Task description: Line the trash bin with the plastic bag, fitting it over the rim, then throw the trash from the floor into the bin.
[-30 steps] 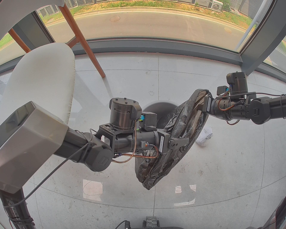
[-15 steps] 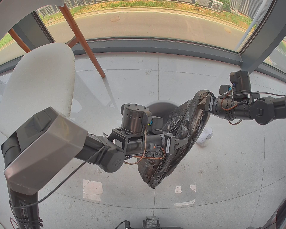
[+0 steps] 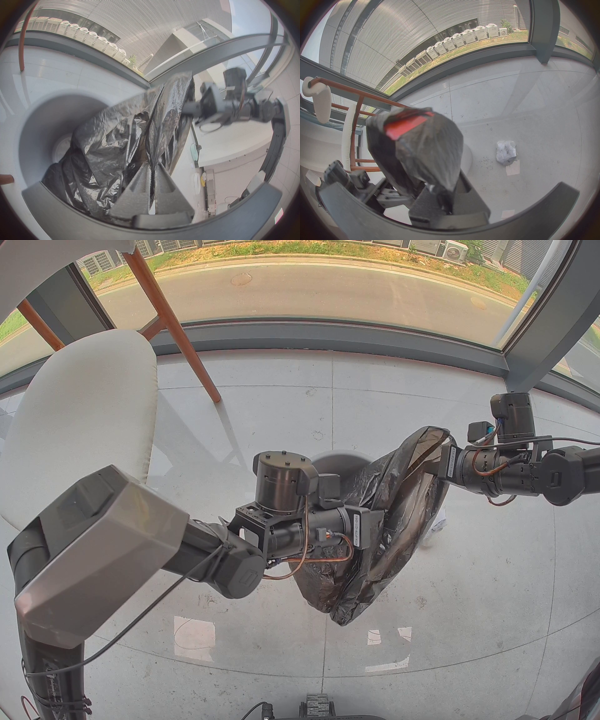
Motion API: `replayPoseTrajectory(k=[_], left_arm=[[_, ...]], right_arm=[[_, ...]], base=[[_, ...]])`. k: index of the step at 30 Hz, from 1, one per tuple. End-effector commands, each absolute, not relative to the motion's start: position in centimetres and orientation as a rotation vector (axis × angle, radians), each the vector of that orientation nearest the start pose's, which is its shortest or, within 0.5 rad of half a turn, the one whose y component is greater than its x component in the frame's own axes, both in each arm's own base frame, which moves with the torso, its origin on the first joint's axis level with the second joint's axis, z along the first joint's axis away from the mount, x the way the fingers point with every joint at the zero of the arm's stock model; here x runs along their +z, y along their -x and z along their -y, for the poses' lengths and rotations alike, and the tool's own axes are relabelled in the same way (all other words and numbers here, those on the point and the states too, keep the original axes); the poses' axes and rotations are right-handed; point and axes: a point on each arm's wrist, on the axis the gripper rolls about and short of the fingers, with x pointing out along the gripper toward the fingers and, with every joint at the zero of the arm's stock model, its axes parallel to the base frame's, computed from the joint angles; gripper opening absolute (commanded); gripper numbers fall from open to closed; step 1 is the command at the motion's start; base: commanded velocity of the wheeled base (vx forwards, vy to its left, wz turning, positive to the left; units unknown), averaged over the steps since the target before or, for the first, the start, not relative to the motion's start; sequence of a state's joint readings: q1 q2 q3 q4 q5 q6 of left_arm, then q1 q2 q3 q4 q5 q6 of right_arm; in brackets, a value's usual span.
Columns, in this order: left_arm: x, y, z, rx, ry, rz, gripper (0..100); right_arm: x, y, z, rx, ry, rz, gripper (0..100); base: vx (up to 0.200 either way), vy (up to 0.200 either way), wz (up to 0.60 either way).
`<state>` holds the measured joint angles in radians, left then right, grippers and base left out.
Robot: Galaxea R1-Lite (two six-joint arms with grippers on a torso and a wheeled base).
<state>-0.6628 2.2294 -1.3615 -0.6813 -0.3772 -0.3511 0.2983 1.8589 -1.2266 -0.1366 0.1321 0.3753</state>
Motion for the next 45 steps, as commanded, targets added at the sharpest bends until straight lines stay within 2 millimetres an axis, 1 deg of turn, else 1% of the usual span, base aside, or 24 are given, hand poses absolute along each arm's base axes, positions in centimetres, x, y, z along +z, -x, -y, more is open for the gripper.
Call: replayPoseTrajectory(k=[1,3,5,8,10,12,14,16,18,19,21,22,26,29,30,32,35,36,37,38,40,41,43,45], left_arm=[[18.2,-34.7,26.5,-0.980,0.324,-0.296,0],[19.3,-34.2,26.0,-0.977,0.326,-0.295,0],[20.4,-34.4,25.1,-0.964,0.333,-0.274,0],[21.1,-34.8,24.5,-0.954,0.339,-0.254,0],[21.2,-34.9,24.4,-0.947,0.342,-0.283,0],[22.2,-34.9,24.1,-0.938,0.341,-0.302,0],[23.5,-35.4,22.9,-0.913,0.342,-0.293,0],[24.3,-35.8,22.3,-0.903,0.342,-0.276,0],[24.8,-36.1,22.0,-0.897,0.344,-0.265,0],[25.0,-36.4,21.6,-0.884,0.345,-0.268,0],[25.2,-36.8,20.9,-0.861,0.346,-0.275,0],[25.2,-36.9,20.9,-0.859,0.346,-0.276,0],[25.7,-36.9,21.1,-0.866,0.349,-0.269,0],[24.9,-37.2,21.6,-0.868,0.348,-0.286,0],[24.4,-37.3,22.1,-0.873,0.344,-0.297,0],[24.0,-37.5,22.3,-0.873,0.342,-0.306,0],[23.8,-37.4,22.6,-0.872,0.341,-0.311,0],[23.7,-37.5,22.6,-0.870,0.340,-0.314,0],[23.6,-37.5,22.6,-0.869,0.340,-0.315,0],[23.1,-37.8,22.7,-0.864,0.338,-0.325,0],[22.7,-38.0,22.8,-0.858,0.338,-0.330,0],[22.7,-38.0,22.8,-0.858,0.338,-0.330,0],[22.7,-38.1,22.9,-0.859,0.338,-0.327,0],[22.7,-38.2,22.8,-0.856,0.338,-0.326,0]], right_arm=[[19.0,-34.0,-9.9,0.330,-0.277,-0.588,0],[18.7,-33.9,-9.6,0.351,-0.218,-0.591,0],[18.5,-34.1,-9.4,0.368,-0.162,-0.584,0],[18.6,-34.3,-9.7,0.398,-0.154,-0.550,0],[18.1,-35.0,-10.0,0.425,-0.149,-0.518,0],[17.5,-36.2,-10.2,0.431,-0.152,-0.481,0],[17.3,-37.2,-10.1,0.437,-0.148,-0.433,0],[16.9,-38.1,-9.7,0.450,-0.139,-0.416,0],[16.7,-38.6,-9.5,0.459,-0.136,-0.416,0],[16.7,-38.7,-9.5,0.463,-0.136,-0.416,0],[16.4,-39.3,-9.5,0.470,-0.137,-0.415,0],[16.4,-39.3,-9.5,0.470,-0.135,-0.413,0],[15.4,-41.3,-8.3,0.449,-0.112,-0.401,0],[15.0,-42.3,-7.6,0.433,-0.097,-0.389,0],[15.1,-42.7,-7.3,0.426,-0.098,-0.381,0],[15.3,-43.1,-7.3,0.427,-0.098,-0.367,0],[15.2,-43.0,-7.0,0.452,-0.107,-0.374,0],[15.0,-42.7,-7.0,0.466,-0.107,-0.384,100],[14.9,-42.6,-7.0,0.470,-0.109,-0.392,100],[14.5,-41.9,-7.1,0.483,-0.112,-0.415,100],[15.3,-40.1,-7.1,0.519,-0.117,-0.425,100],[15.3,-39.5,-7.0,0.539,-0.121,-0.436,100],[14.9,-37.6,-6.8,0.585,-0.132,-0.473,100],[14.8,-36.4,-6.4,0.594,-0.122,-0.487,100]], base=[[0.000,0.000,0.00],[0.000,0.000,0.00],[0.000,0.000,0.00],[0.000,0.000,0.00],[0.000,0.000,0.00],[0.000,0.000,0.00],[0.000,0.000,0.00],[0.000,0.000,0.00],[0.000,0.000,0.00],[0.000,0.000,0.00],[0.000,0.000,0.00],[0.000,0.000,0.00],[0.000,0.000,0.00],[0.000,0.000,0.00],[0.000,0.000,0.00],[0.000,0.000,0.00],[0.000,0.000,0.00],[0.000,0.000,0.00],[0.000,0.000,0.00],[0.000,0.000,0.00],[0.000,0.000,0.00],[0.000,0.000,0.00],[0.000,0.000,0.00],[0.000,0.000,0.00]])
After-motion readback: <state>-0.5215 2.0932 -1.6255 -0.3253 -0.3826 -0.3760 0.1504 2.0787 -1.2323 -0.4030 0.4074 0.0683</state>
